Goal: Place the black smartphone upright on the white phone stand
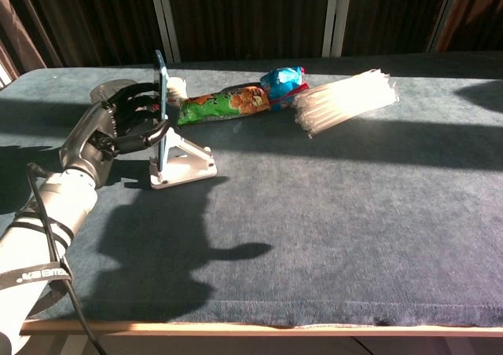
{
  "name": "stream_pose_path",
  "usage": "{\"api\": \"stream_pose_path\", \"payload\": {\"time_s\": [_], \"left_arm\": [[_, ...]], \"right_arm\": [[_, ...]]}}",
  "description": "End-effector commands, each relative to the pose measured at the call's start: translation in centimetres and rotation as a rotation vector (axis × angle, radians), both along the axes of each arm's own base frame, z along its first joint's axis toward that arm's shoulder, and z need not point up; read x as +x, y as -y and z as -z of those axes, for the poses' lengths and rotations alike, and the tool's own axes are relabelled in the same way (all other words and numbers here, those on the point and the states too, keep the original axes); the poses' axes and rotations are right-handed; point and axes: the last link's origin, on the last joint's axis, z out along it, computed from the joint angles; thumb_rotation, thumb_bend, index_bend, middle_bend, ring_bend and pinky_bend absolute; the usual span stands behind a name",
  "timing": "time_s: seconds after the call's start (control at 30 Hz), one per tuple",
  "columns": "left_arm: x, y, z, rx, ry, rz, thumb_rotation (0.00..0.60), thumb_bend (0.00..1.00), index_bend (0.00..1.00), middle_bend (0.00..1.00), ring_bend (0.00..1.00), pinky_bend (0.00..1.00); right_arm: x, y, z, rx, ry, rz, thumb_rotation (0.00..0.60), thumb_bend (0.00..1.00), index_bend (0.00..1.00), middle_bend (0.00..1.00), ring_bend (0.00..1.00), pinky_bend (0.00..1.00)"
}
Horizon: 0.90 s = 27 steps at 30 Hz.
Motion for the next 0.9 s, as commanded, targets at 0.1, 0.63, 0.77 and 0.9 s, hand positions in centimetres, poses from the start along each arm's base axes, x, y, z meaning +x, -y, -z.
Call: {"api": "stream_pose_path", "payload": {"time_s": [0.1,0.63,0.77,0.9], "left_arm": [[0.0,0.0,0.6,-0.007,0.0,0.001,0.6,0.37,0.8,1.0,0.6,0.09],[-1.1,-0.2,1.1,-0.008,0.025,-0.005,0.6,0.37,0.8,0.99,0.59,0.09],[-1.1,-0.2,1.1,-0.008,0.026,-0.006,0.6,0.37,0.8,0.99,0.59,0.09],[-1.3,-0.3,1.3,-0.014,0.028,-0.016,0.6,0.37,0.8,0.98,0.59,0.09]], "right_arm": [[0.0,0.0,-0.1,0.0,0.001,-0.001,0.6,0.18,0.0,0.0,0.0,0.0],[-0.1,-0.1,-0.1,-0.003,0.001,0.0,0.6,0.18,0.0,0.0,0.0,0.0],[-0.1,-0.1,-0.1,-0.003,0.001,0.0,0.6,0.18,0.0,0.0,0.0,0.0],[-0.1,-0.1,-0.1,-0.003,0.002,-0.001,0.6,0.18,0.0,0.0,0.0,0.0]]}}
